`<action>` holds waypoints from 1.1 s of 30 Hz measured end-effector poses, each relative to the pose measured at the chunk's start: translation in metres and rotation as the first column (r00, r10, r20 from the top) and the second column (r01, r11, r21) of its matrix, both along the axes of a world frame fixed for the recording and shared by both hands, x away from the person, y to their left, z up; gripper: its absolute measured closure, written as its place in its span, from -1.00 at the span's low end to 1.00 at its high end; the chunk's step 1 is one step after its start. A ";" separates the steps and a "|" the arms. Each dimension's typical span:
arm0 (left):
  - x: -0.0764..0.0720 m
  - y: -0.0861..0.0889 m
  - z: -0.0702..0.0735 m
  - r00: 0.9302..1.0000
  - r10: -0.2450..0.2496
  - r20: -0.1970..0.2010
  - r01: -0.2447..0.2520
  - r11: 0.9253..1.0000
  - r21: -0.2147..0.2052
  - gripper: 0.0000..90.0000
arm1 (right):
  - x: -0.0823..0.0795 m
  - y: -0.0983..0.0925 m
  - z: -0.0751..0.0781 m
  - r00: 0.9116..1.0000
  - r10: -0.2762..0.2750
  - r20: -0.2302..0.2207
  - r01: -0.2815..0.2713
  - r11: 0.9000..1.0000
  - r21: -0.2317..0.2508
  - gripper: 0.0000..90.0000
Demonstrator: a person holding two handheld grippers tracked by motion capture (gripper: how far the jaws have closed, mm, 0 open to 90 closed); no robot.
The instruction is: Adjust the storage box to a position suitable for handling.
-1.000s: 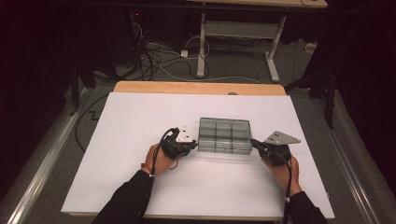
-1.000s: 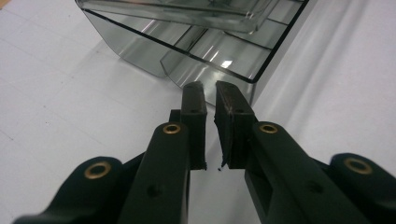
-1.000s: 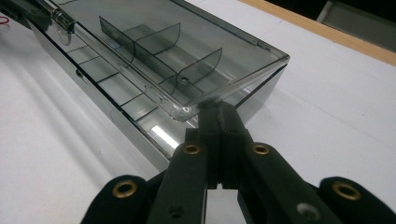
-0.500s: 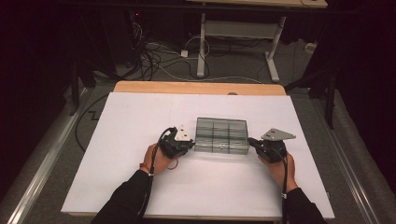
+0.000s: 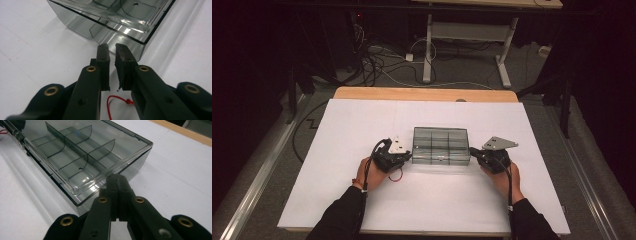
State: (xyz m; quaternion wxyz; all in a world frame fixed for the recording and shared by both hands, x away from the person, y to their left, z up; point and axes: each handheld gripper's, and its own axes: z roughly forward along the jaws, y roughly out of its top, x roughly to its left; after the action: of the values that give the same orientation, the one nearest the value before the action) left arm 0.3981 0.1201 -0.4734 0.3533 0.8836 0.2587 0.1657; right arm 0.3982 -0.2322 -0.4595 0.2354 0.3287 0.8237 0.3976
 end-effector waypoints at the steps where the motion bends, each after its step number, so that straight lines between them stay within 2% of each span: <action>1: 0.000 0.001 0.000 1.000 0.002 0.001 -0.002 1.000 0.000 0.77 | 0.000 0.002 0.000 1.000 0.001 -0.001 -0.001 1.000 -0.001 1.00; 8: -0.004 0.009 -0.001 1.000 0.021 0.002 -0.021 1.000 -0.002 0.77 | 0.002 0.010 0.001 1.000 0.029 -0.001 -0.029 0.999 -0.014 1.00; 11: -0.004 0.011 -0.002 1.000 0.025 -0.001 -0.025 1.000 -0.011 0.77 | 0.002 0.011 0.001 1.000 0.029 -0.003 -0.029 1.000 -0.012 1.00; 20: -0.004 0.010 -0.002 0.999 0.038 0.008 -0.038 0.999 0.002 0.76 | 0.002 0.014 0.001 1.000 0.027 -0.005 -0.027 0.999 -0.017 1.00; 33: -0.005 0.011 -0.002 0.999 0.048 0.012 -0.048 0.999 0.005 0.76 | 0.001 0.012 0.001 0.999 0.048 -0.016 -0.048 0.999 0.007 1.00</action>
State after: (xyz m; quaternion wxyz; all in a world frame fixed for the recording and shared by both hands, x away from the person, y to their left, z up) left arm 0.3928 0.1310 -0.4759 0.3485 0.8770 0.2774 0.1801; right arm 0.3991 -0.2206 -0.4586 0.2182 0.3130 0.8317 0.4033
